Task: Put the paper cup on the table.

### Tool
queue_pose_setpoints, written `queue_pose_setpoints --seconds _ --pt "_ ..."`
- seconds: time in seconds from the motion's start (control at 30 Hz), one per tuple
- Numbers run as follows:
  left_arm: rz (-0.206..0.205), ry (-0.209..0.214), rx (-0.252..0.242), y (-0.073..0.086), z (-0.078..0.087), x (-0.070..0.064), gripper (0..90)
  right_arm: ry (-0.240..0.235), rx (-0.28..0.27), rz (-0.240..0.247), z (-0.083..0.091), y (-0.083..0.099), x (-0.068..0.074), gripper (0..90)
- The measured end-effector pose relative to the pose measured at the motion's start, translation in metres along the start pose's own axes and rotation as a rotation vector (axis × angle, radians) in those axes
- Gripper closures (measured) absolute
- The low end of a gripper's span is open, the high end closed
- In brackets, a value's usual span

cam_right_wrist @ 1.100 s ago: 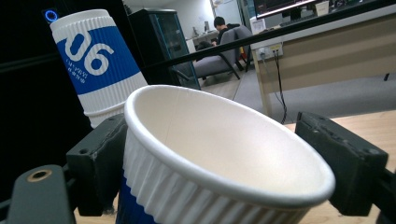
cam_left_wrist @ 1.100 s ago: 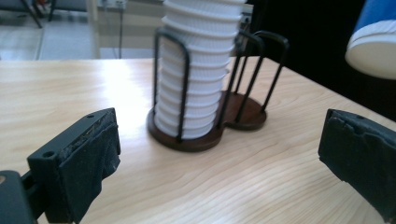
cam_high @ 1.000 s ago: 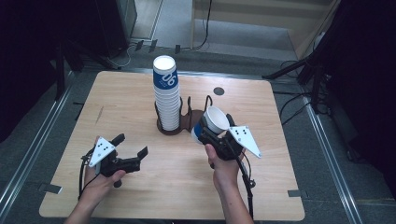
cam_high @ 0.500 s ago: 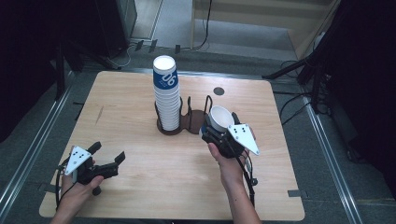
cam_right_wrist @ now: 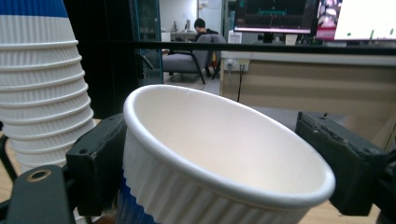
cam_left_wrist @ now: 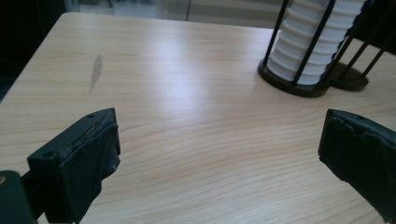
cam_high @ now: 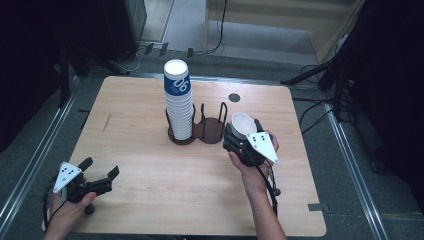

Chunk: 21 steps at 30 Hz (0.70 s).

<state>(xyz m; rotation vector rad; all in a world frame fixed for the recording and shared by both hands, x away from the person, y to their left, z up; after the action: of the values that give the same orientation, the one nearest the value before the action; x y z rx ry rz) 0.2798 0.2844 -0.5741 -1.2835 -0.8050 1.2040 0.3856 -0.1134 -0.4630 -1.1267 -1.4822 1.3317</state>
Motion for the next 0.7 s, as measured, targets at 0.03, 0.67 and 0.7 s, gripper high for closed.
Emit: queue_pose_setpoints --seconds 0.03,0.67,0.7 --pt "-0.005 -0.007 0.004 0.001 0.000 0.002 0.0 0.000 -0.008 0.016 -0.001 0.000 -0.002 14.0" --pt "-0.005 -0.032 0.022 0.006 0.000 0.009 0.0 0.070 0.040 0.157 -0.020 0.035 -0.039 14.2" --pt "-0.004 -0.032 0.023 0.006 0.000 0.009 0.0 0.072 0.040 0.162 -0.021 0.036 -0.040 14.3"
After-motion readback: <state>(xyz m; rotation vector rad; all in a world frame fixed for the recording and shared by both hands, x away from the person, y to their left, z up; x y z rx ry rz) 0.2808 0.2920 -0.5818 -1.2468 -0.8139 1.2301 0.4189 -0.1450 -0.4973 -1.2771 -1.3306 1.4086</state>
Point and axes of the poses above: each handheld gripper's, and its own axes: z roughly backward along the jaws, y roughly out of its underside, x roughly to its left, the point moved 9 cm from there along -z, roughly forward along the jaws, and after that the axes turned 9 degrees about -x, right-handed, at the moved point
